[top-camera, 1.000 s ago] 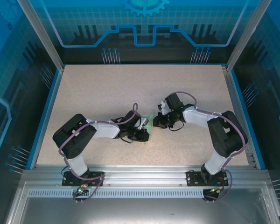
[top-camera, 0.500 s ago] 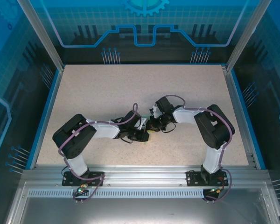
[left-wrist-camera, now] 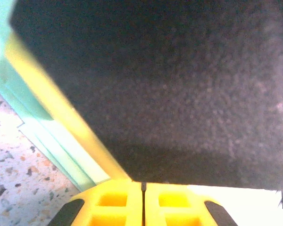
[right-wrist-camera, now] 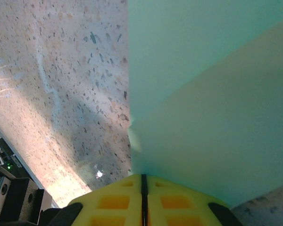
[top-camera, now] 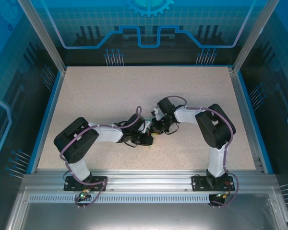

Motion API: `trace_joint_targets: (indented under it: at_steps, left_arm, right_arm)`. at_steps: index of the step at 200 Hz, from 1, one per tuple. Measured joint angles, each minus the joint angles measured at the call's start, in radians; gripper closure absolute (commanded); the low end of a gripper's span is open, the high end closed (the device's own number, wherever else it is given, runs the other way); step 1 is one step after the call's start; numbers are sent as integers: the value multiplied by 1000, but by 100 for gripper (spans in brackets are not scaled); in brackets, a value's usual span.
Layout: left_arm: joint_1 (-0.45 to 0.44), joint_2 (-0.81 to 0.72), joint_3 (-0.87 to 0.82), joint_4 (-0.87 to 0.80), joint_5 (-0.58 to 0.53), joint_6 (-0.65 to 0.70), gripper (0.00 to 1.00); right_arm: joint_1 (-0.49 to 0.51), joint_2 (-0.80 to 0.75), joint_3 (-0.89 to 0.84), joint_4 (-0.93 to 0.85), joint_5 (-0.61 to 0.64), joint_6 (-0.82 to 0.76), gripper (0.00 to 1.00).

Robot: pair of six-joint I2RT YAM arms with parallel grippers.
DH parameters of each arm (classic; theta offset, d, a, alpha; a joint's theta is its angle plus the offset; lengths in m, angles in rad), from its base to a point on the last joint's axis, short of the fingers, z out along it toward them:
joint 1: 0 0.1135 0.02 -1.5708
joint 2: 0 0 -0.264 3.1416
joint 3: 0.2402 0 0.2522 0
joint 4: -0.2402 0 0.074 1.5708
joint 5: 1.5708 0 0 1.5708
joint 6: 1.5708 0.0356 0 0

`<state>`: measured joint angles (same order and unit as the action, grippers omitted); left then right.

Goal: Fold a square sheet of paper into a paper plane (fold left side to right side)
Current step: Fold the wing for the fifth time at the center of the table.

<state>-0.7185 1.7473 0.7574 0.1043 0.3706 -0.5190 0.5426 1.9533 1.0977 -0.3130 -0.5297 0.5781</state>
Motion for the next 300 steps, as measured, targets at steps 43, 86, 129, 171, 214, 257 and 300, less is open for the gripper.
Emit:
trace_joint_targets:
  at_steps: [43, 86, 129, 171, 214, 257, 300]
  left_arm:
    - [0, 0, -1, 7, -4, -3, 93]
    - [-2, 0, -1, 7, -8, -3, 93]
    - [-3, 0, -1, 8, -9, -3, 94]
    - [-5, -2, -1, 7, -14, -3, 93]
    - [-6, -3, -2, 8, -18, -5, 93]
    - [-7, -3, -2, 8, -19, -5, 93]
    - [-7, -4, -5, 6, -18, -6, 93]
  right_arm:
    - [-31, 39, 56, -55, -35, -55, 90]
    - [-123, 94, 156, -60, 10, -98, 90]
    - [-184, 169, 278, -91, 24, -132, 90]
    - [-215, 211, 359, -129, 23, -150, 89]
    - [-274, 119, 344, -130, 77, -177, 86]
    - [-222, -160, 134, -73, 42, -149, 87]
    - [-79, -109, -12, 45, -1, -34, 87]
